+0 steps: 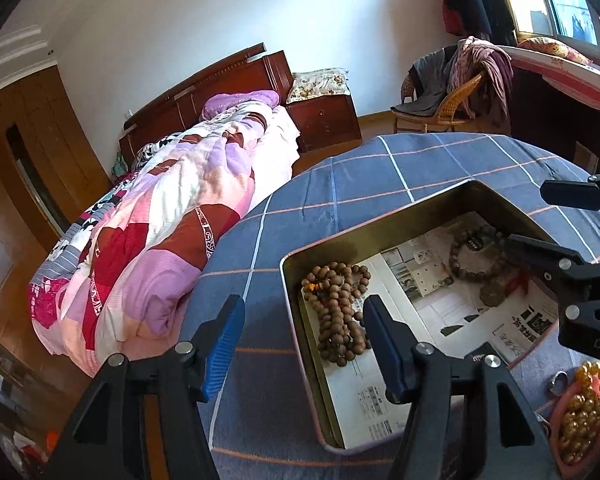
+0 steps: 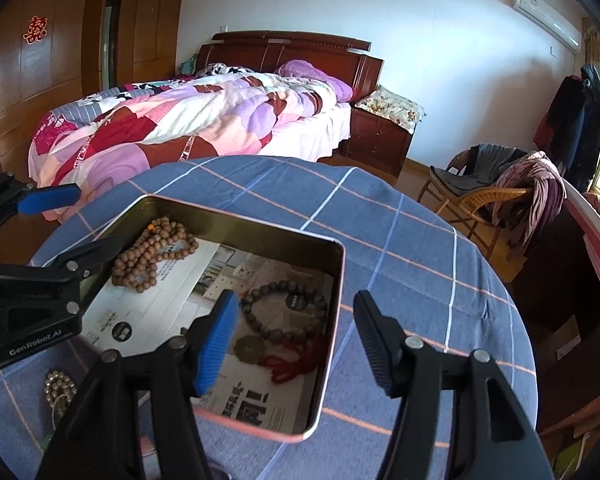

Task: Organize jewelry
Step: 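Lower both held strands into the pink tin and open both tools, then move the left tool to the green jade bangle and grasp it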

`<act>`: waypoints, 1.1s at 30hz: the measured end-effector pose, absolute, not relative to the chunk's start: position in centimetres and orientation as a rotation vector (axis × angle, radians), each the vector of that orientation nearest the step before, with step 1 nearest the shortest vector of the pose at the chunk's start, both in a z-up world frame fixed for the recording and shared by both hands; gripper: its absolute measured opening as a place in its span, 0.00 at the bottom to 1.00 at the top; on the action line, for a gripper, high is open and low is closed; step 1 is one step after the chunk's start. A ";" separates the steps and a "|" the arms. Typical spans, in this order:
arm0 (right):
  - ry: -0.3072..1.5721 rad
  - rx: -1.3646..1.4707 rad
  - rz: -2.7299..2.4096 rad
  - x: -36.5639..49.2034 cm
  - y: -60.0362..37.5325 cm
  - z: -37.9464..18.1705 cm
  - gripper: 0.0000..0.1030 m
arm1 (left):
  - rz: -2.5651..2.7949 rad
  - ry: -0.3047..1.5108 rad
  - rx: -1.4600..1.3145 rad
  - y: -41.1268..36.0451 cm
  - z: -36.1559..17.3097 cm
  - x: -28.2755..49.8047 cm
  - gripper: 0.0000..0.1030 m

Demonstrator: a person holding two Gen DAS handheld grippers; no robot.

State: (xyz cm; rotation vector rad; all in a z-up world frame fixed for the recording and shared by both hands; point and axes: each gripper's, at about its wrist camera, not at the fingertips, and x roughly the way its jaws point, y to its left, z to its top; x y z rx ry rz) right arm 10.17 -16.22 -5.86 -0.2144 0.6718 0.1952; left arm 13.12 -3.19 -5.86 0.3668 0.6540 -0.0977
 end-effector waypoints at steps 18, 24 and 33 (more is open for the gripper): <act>0.663 -0.198 0.182 6.1 -17.0 -6.4 0.67 | -0.103 0.665 0.329 -2.2 -6.2 9.5 0.60; 0.678 -0.169 0.169 4.8 -18.0 -7.2 0.67 | -0.089 0.669 0.330 -1.5 -6.5 7.7 0.60; 0.707 -0.147 0.153 2.7 -19.2 -8.1 0.67 | -0.089 0.720 0.295 -0.7 -7.9 5.0 0.60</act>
